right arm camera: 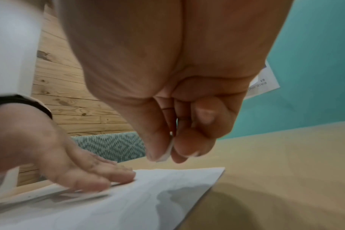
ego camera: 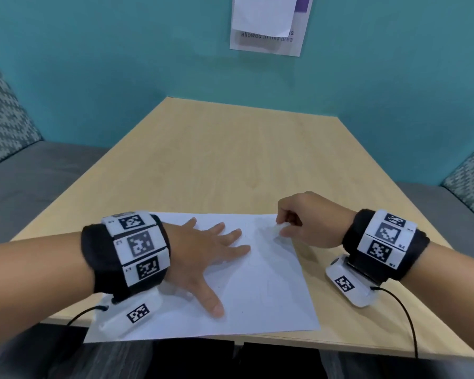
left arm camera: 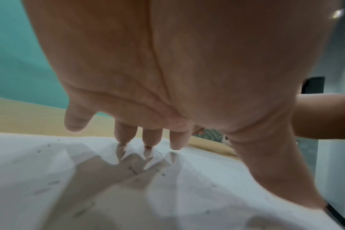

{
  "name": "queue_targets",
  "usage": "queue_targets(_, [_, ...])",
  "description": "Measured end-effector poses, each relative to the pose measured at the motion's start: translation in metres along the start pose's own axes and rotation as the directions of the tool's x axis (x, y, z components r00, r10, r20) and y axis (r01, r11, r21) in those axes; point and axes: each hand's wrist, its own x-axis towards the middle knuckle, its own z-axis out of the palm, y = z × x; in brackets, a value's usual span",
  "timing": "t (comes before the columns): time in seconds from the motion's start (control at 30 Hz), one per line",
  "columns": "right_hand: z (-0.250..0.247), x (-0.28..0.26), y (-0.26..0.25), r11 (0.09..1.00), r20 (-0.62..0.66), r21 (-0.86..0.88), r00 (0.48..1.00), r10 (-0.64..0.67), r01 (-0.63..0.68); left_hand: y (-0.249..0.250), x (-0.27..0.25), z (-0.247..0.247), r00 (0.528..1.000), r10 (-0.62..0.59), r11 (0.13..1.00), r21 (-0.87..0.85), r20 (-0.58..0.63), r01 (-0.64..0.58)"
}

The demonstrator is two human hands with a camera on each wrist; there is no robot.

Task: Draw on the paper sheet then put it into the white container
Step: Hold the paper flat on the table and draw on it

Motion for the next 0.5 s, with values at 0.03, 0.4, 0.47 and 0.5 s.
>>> queue_targets(0.03, [0.001, 0.003, 0.000, 1.000, 0.000, -0.005, 1.000, 0.001, -0.001, 0.001, -0.003, -0.003, 1.000, -0.005, 1.000, -0.004, -0.013, 0.005])
queue_targets(0.4, [0.008, 0.057, -0.020, 0.997, 0.064, -0.074, 0.998, 0.013, -0.008, -0.004, 0.038, -0.033, 0.964, -0.175, 0.982, 0.036, -0.200, 0.185])
queue_targets(0.47, [0.008, 0.062, -0.021, 0.996, 0.087, -0.089, 0.996, 0.027, -0.019, -0.005, 0.046, -0.027, 0.964, -0.161, 0.985, 0.030, -0.211, 0.171])
queue_targets(0.5, [0.008, 0.065, -0.021, 0.995, 0.097, -0.099, 0.995, 0.039, -0.029, -0.006, 0.048, -0.024, 0.962, -0.161, 0.985, 0.023, -0.221, 0.170])
